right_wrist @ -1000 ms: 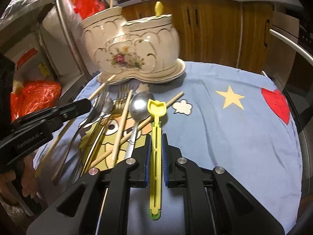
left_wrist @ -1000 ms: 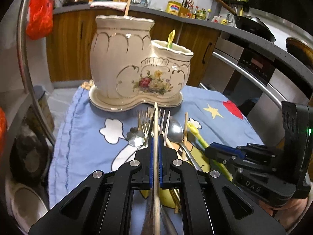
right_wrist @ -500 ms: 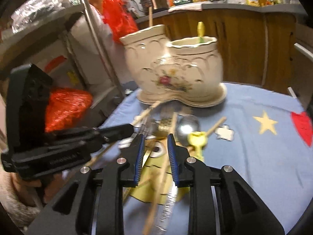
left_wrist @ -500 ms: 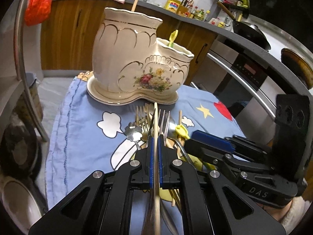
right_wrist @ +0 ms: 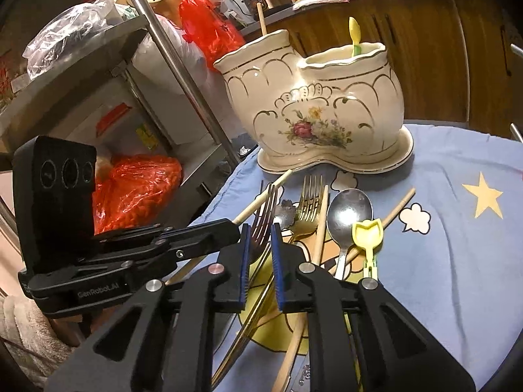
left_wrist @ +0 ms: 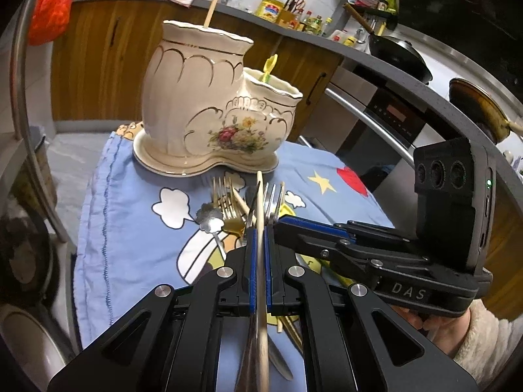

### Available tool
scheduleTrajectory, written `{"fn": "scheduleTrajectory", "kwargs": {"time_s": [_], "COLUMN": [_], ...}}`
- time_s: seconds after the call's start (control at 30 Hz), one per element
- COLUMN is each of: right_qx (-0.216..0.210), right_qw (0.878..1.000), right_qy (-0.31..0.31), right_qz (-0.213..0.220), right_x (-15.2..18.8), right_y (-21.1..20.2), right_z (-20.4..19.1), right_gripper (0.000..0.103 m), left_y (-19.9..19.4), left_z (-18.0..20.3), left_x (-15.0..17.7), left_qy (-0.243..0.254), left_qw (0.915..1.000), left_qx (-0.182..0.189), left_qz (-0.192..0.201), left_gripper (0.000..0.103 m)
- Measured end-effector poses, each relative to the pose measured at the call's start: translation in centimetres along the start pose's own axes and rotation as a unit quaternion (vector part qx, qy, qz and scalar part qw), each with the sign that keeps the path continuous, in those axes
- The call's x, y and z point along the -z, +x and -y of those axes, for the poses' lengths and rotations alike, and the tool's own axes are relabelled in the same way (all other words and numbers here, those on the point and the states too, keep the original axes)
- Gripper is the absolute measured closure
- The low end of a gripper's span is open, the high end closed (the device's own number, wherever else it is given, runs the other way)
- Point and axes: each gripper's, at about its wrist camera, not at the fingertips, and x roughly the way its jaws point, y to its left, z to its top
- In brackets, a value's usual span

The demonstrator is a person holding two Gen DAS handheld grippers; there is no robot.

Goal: Organize utensils

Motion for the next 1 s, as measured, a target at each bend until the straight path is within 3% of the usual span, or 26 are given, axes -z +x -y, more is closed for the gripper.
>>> {"fn": "scheduleTrajectory", "kwargs": {"time_s": [0.1,0.67,0.87,1.0], "right_qx": [-0.006,0.002,-0.004,-0.009], "right_qw": [1.000,1.000,1.000,0.999], "right_qy": [0.008,0.023,0.030,0.036], "right_qz": [0.005,0.016,0.008,0.010], "right_x": [-0.1,-0.1,0.0,0.0], "right_y": [-0.2,-1.1,-0.8,-1.0], "right_z": [0.4,1.1,1.2,1.3], "right_gripper": [0.103,0.102,0.092,0.091], "left_y": [-0.2,0.2,0.3,0.4], "left_z": [-0.3,0.2,0.4,0.4], "left_x": [-0.1,0.1,0.2,0.2], "left_qy": [-0.006,0.006,0.013,0.013], "left_qw": [1.0000,1.0000,0.9999,0.9998], "left_qx": [0.005,0.003,0.003,0.004], "left_qz": [0.002,-0.005,-0.009,-0.011], "left_gripper": [0.098,0.098,0.098,0.098]}}
